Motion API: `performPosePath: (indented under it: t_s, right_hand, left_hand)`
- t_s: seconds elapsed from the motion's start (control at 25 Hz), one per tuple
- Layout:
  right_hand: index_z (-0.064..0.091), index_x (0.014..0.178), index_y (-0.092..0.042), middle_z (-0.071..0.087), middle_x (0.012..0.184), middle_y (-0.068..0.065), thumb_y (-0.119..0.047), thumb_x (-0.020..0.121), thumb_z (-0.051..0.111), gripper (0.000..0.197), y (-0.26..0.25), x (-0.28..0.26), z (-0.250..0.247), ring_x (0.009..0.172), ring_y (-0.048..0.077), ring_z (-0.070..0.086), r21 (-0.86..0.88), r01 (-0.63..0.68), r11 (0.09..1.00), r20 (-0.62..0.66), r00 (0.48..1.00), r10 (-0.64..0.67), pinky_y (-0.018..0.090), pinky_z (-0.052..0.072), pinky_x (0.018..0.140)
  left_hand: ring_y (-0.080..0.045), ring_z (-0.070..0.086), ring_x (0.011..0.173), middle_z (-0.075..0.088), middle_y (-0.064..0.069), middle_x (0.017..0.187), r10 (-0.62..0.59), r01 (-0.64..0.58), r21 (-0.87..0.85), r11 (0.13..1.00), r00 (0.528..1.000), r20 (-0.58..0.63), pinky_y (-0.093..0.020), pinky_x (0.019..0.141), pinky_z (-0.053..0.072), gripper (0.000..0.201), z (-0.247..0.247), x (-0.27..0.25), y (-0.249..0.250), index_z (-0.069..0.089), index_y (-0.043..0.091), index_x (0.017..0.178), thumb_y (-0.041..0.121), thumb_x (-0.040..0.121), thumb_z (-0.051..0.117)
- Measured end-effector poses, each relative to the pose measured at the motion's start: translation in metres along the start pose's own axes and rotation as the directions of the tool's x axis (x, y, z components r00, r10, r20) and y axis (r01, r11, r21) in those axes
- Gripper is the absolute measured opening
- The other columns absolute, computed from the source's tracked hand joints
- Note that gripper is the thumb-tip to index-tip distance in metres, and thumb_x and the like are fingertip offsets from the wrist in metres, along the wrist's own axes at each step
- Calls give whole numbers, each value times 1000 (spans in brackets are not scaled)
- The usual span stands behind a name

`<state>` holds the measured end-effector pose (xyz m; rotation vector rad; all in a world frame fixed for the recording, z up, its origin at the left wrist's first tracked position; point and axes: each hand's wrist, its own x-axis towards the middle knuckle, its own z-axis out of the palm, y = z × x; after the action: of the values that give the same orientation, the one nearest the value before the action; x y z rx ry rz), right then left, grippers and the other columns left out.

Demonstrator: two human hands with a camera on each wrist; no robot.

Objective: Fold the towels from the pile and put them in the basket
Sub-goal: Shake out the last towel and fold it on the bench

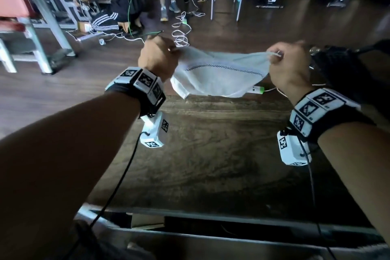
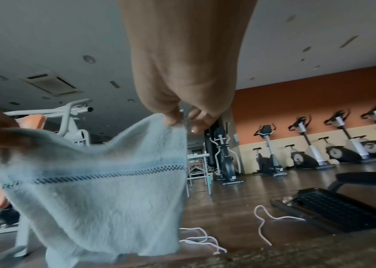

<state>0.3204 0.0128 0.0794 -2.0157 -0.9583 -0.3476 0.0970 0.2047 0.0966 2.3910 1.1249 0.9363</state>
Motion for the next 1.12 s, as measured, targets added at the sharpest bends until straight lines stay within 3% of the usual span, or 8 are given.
performPosePath:
  t_s: [0.16, 0.24, 0.4, 0.52, 0.64, 0.84, 1.0, 1.12]
  right_hand:
    - [74, 92, -8, 72, 84, 6, -1, 88, 59, 17, 19, 1, -13, 76, 13, 63, 19, -22, 1000, 12, 1000, 21, 8, 43, 62]
    - [74, 92, -9, 74, 89, 9, -2, 87, 61, 16, 21, -3, -9, 79, 13, 64, 64, -68, 996, 15, 998, 67, 19, 51, 73]
    - [72, 97, -12, 72, 95, 5, -7, 92, 61, 14, 14, -6, -4, 88, 16, 66, 132, -171, 976, 99, 982, 158, 24, 50, 76]
    - [70, 93, -22, 71, 95, 1, -13, 92, 63, 11, 13, -1, -2, 86, 12, 64, 189, -238, 953, 112, 969, 220, 19, 45, 72]
    - [70, 96, -22, 70, 96, -2, -12, 92, 66, 12, 3, 5, 1, 85, 7, 62, 314, -202, 928, 77, 979, 187, 9, 43, 70]
    - [72, 97, -14, 69, 92, 1, -8, 91, 65, 10, -13, 3, 30, 76, 4, 58, 360, -120, 925, 143, 987, 72, 6, 42, 63]
    - [71, 99, -10, 69, 95, 4, -7, 92, 63, 11, -3, -6, 34, 74, 5, 58, 343, -175, 923, 130, 982, 138, 3, 42, 59]
    - [71, 93, -21, 70, 93, -5, -10, 91, 64, 13, 5, -5, 18, 80, 2, 63, 351, -161, 923, -7, 985, 175, 11, 51, 73]
  left_hand:
    - [-24, 65, 56, 63, -10, 66, -10, 14, -141, 990, 1000, 26, -30, 52, 54, 19, -11, -1, 0, 71, 17, 84, 32, 82, 60]
    - [-26, 65, 48, 63, -15, 64, -119, 134, -303, 943, 991, 67, -33, 44, 55, 15, -4, -5, 1, 71, 15, 86, 16, 86, 57]
    - [-27, 68, 54, 67, -13, 73, -296, 333, -499, 800, 943, 155, -38, 57, 57, 15, 4, -5, -10, 71, 19, 88, 10, 90, 59]
    - [-17, 65, 55, 64, -10, 73, -244, 268, -557, 786, 963, 118, -34, 61, 54, 20, 2, -2, -15, 66, 21, 73, 10, 89, 65]
    - [-15, 56, 62, 61, -5, 70, -215, 132, -567, 813, 973, -81, -30, 62, 50, 13, 1, 6, -23, 65, 18, 73, 16, 85, 66]
    - [-14, 56, 69, 69, -6, 81, -239, 78, -403, 912, 899, -366, -25, 63, 45, 14, -1, 1, -40, 68, 11, 88, 22, 87, 59]
    - [-20, 65, 82, 72, -8, 89, -180, 99, -315, 944, 954, -239, -28, 71, 50, 14, 7, -12, -50, 71, 13, 91, 22, 86, 60]
    - [-19, 62, 75, 72, -7, 83, -84, 34, -311, 950, 985, -148, -34, 70, 53, 15, 14, -14, -46, 71, 14, 88, 27, 85, 63]
